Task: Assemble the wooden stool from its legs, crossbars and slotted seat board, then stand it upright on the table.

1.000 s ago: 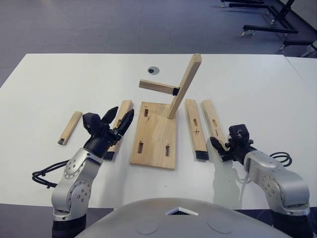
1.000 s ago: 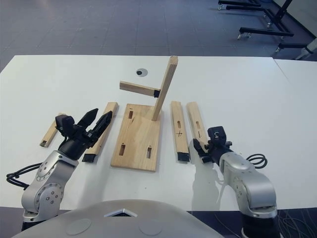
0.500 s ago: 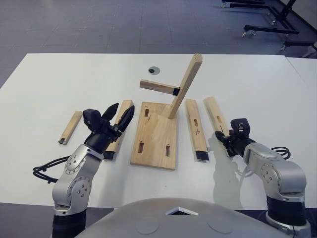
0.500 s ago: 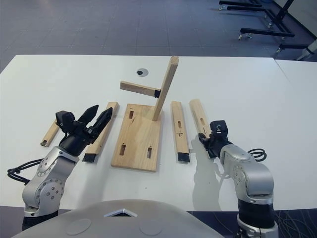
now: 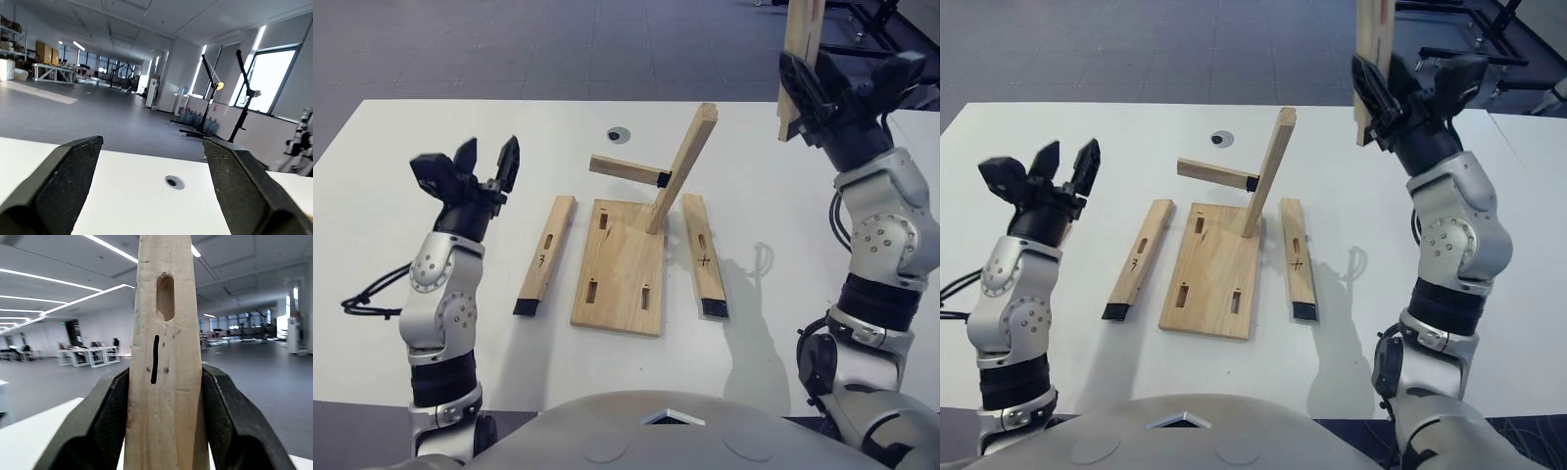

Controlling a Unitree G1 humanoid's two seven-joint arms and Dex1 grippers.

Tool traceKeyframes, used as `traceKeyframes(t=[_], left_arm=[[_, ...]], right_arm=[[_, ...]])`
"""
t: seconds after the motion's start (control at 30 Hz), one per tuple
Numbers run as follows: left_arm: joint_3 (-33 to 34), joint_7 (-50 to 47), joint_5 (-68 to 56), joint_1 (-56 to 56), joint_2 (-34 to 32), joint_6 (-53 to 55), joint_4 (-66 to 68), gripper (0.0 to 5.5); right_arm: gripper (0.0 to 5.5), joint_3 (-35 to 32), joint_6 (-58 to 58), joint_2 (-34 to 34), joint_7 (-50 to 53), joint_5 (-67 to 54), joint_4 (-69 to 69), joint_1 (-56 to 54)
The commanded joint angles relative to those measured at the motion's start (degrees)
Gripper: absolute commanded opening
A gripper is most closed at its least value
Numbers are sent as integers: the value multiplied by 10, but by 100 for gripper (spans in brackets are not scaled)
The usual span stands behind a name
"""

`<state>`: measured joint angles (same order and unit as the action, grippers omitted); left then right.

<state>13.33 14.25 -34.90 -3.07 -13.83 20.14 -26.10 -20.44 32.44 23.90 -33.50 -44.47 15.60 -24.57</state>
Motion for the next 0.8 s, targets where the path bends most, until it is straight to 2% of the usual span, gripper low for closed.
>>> traceKeyframes(t=[0.03, 0.2, 0.4, 0.8], left_arm=[[-22, 88, -129, -10, -35, 53, -84, 375], [-59, 152, -234, 0, -77, 103, -148, 375], [-78, 195, -274, -9, -95, 117, -121, 375], [-66, 191, -350, -27, -102, 143, -82, 375]], right_arm=[[201, 18, 68, 19, -43, -124, 80, 4], [201, 70, 85, 20, -64, -153, 120, 29], [201, 179, 46, 20, -137, -80, 117, 63], [201, 232, 40, 9, -171, -76, 126, 64]])
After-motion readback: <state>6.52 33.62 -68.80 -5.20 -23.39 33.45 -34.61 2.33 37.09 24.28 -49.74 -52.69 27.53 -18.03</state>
